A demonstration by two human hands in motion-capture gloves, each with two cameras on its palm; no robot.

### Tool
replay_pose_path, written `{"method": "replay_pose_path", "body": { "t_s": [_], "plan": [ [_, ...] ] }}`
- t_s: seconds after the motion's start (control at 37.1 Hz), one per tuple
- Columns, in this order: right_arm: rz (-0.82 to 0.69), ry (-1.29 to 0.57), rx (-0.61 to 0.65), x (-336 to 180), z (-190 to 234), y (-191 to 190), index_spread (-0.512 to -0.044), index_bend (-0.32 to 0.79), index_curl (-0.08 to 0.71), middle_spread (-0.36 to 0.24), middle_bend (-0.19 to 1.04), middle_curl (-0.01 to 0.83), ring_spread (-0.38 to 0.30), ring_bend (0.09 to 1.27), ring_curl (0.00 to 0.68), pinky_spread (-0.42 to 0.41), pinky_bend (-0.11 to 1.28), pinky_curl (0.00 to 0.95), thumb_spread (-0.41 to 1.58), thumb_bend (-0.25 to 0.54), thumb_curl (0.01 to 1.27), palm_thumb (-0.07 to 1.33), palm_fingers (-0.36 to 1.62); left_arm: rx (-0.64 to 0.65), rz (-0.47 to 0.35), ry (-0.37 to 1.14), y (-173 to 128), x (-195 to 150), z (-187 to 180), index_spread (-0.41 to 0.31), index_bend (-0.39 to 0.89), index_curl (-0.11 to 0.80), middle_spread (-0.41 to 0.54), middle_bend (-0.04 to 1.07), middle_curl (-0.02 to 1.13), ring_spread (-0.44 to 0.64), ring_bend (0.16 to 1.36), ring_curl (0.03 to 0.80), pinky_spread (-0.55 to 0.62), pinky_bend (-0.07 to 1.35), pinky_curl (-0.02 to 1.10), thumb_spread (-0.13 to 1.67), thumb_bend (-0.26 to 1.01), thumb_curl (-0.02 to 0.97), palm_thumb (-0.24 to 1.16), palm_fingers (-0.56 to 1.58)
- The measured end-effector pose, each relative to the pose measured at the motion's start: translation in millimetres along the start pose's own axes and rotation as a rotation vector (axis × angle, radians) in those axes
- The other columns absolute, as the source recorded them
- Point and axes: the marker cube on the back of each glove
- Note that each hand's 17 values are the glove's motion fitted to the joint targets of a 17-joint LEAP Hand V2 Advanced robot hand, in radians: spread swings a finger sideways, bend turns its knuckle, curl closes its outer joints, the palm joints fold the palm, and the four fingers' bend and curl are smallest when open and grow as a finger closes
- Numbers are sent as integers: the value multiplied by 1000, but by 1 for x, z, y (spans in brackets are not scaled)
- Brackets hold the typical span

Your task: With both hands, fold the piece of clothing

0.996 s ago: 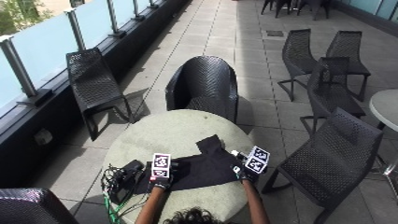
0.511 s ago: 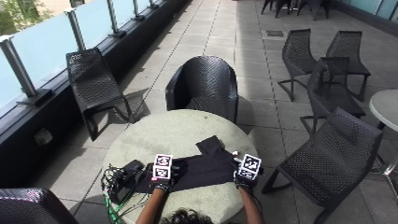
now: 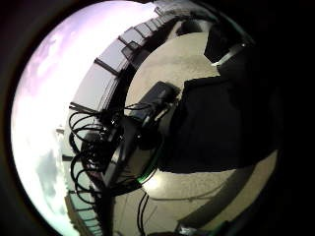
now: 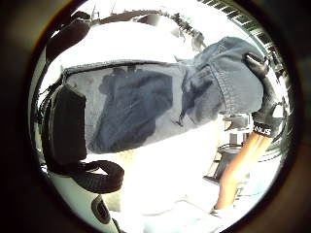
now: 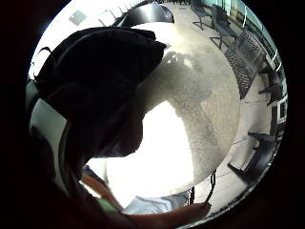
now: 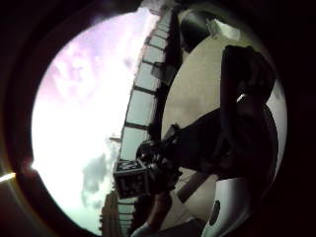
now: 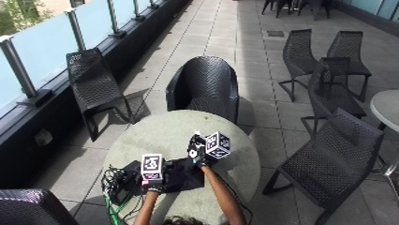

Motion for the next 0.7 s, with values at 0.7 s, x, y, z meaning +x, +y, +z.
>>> {"method": "replay_pose_path", "body": {
  "t_s": [0.7],
  "plan": [
    [-259, 335, -565, -119, 163, 105, -293, 147, 346, -177, 550, 541, -218, 886, 528, -296, 664, 452, 397, -32, 625, 1007, 1270, 50, -218, 70, 73, -101, -32, -124, 137, 343, -90, 164, 336, 0, 562, 350, 179, 300, 425, 1559, 131, 261, 530, 567]
  ]
}}
